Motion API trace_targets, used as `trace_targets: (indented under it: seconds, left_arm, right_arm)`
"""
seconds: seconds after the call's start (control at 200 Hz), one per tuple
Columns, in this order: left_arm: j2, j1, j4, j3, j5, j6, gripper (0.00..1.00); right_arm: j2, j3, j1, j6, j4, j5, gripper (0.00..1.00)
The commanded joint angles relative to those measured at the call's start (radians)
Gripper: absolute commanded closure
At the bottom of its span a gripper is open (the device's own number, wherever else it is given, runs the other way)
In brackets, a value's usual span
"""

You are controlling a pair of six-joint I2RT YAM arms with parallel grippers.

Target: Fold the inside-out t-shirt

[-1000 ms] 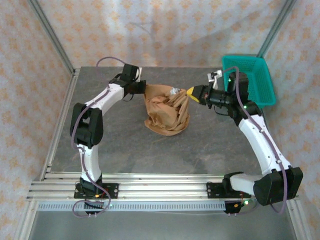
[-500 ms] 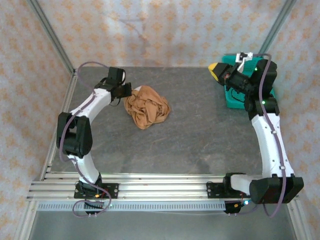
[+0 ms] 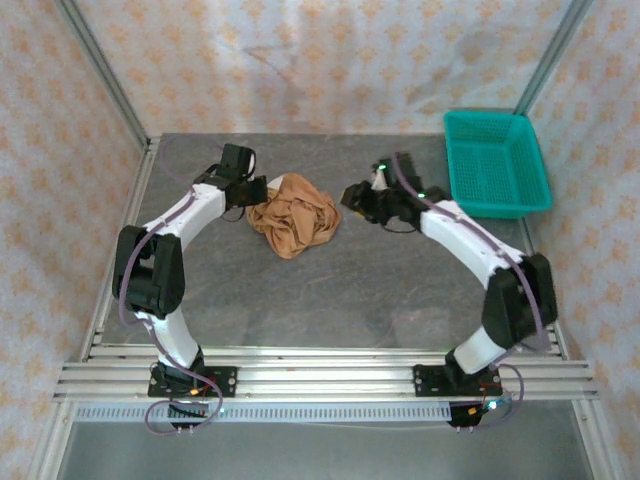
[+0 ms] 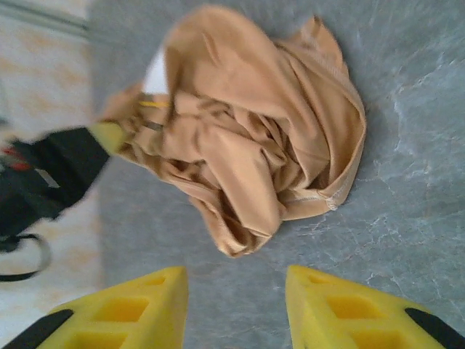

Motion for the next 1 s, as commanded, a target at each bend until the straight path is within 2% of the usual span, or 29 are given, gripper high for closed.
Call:
trace_targets:
  seconds: [0.0, 0.24, 0.53, 0.605, 0.661, 0.696, 0.711, 0.846, 0.916, 0.991]
  left_arm:
    - [-0.038, -0.004, -0.003, -0.029, -0.006, -0.030, 1.00]
    - [-0.046, -0.003, 0.001, -0.051, -0.001, -0.028, 1.00]
    - [-0.064, -0.001, -0.014, -0.043, 0.006, -0.020, 1.00]
    - [-0.068, 0.001, -0.016, -0.043, 0.011, -0.018, 1.00]
    - [-0.073, 0.003, -0.019, -0.044, 0.012, -0.020, 1.00]
    - [-0.076, 0.004, -0.024, -0.044, 0.011, -0.016, 1.00]
    - [-0.077, 0.006, -0.026, -0.046, 0.010, -0.015, 1.00]
    - [-0.093, 0.034, -0.084, -0.044, -0.046, 0.007, 1.00]
    - [-0.118, 0.072, -0.102, -0.061, -0.076, 0.003, 1.00]
    - [-0.154, 0.117, -0.099, -0.089, -0.065, -0.014, 1.00]
  right_arm:
    - [0.128, 0.123, 0.093, -0.056, -0.022, 0.154, 0.53]
    - [0.445, 0.461, 0.206, -0.104, -0.180, 0.261, 0.47]
    - [0.698, 0.690, 0.226, -0.124, -0.280, 0.370, 0.46]
    - [0.736, 0.733, 0.226, -0.137, -0.290, 0.381, 0.57]
    - [0.749, 0.767, 0.222, -0.144, -0.316, 0.381, 0.82]
    - [0.739, 0.787, 0.219, -0.146, -0.344, 0.372, 0.97]
    - [0.733, 0.788, 0.218, -0.146, -0.351, 0.371, 1.00]
    - [0.532, 0.724, 0.208, -0.198, -0.447, 0.384, 1.00]
    - [0.356, 0.596, 0.181, -0.218, -0.448, 0.400, 1.00]
    - [0.152, 0.414, 0.118, -0.198, -0.390, 0.360, 1.00]
